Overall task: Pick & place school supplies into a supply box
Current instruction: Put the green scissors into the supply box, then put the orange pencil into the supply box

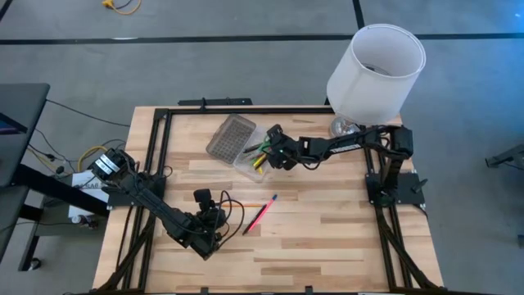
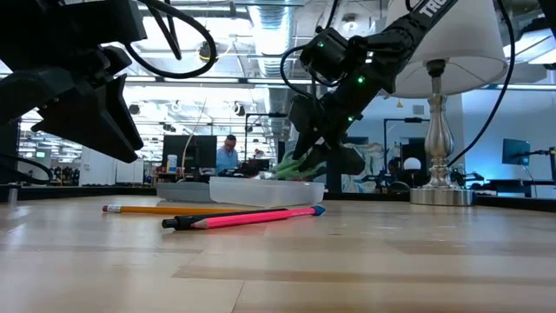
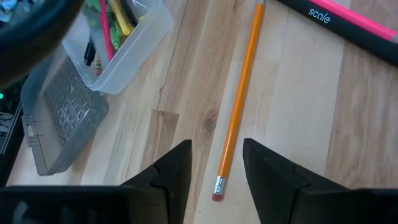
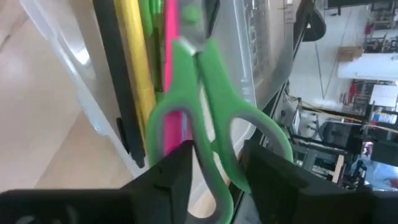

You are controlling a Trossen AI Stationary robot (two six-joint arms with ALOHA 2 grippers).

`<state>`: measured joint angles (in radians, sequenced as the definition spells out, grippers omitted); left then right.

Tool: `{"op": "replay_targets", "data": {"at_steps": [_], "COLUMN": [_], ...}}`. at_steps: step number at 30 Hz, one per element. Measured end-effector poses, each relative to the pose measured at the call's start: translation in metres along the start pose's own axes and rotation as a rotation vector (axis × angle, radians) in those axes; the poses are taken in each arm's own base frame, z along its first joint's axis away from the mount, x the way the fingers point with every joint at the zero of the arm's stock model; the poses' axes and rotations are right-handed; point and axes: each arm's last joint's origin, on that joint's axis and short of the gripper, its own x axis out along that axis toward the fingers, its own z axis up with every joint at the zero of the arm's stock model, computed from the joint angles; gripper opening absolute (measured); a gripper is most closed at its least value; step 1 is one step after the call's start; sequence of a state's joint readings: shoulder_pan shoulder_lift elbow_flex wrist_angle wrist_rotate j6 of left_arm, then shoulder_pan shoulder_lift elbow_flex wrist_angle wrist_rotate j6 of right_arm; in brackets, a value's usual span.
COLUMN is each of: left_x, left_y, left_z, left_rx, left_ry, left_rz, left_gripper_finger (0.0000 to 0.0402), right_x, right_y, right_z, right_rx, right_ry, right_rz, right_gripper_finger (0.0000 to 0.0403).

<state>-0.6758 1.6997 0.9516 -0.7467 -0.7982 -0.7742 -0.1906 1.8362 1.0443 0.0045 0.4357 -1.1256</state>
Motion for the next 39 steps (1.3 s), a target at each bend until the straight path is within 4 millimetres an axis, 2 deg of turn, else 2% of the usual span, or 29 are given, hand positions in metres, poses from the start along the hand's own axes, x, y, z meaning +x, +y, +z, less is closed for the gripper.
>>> {"op": "replay_targets", "data": {"at_steps": [5,9,19,23,28,35,39], "left_x": [0.0,0.0,0.0,0.0,0.0,0.0,0.0], "left_y": [0.0,0.0,0.0,0.0,0.0,0.0,0.0], "left_z": [0.0,0.0,0.0,0.0,0.0,0.0,0.0], "left_rx": [0.0,0.0,0.0,0.0,0.0,0.0,0.0], "left_ry": [0.0,0.0,0.0,0.004,0.006,0.006,0.006], "left_rz": [0.0,0.0,0.0,-0.004,-0.005,-0.006,-0.006], "left_gripper_finger": [0.0139,0.0139,0.0139,0.0139,0.0139,0.0139,0.0139], "right_x": [0.0,0.0,-0.001,-0.001,-0.004,-0.012,-0.016], "right_y": [0.0,-0.001,-0.002,-0.003,-0.016,-0.027,-0.024], "right_z": [-0.001,0.0,0.004,0.006,0.006,0.011,0.019], "right_rx": [0.001,0.001,0.007,0.076,0.167,0.179,0.204], "right_ry": [0.019,0.03,-0.042,-0.086,-0.1,-0.114,-0.099], "right_rz": [-0.01,-0.018,-0.022,0.001,0.114,0.088,0.087], "right_gripper_finger": [0.0184,0.02,0.0185,0.0183,0.0187,0.0183,0.018]}}
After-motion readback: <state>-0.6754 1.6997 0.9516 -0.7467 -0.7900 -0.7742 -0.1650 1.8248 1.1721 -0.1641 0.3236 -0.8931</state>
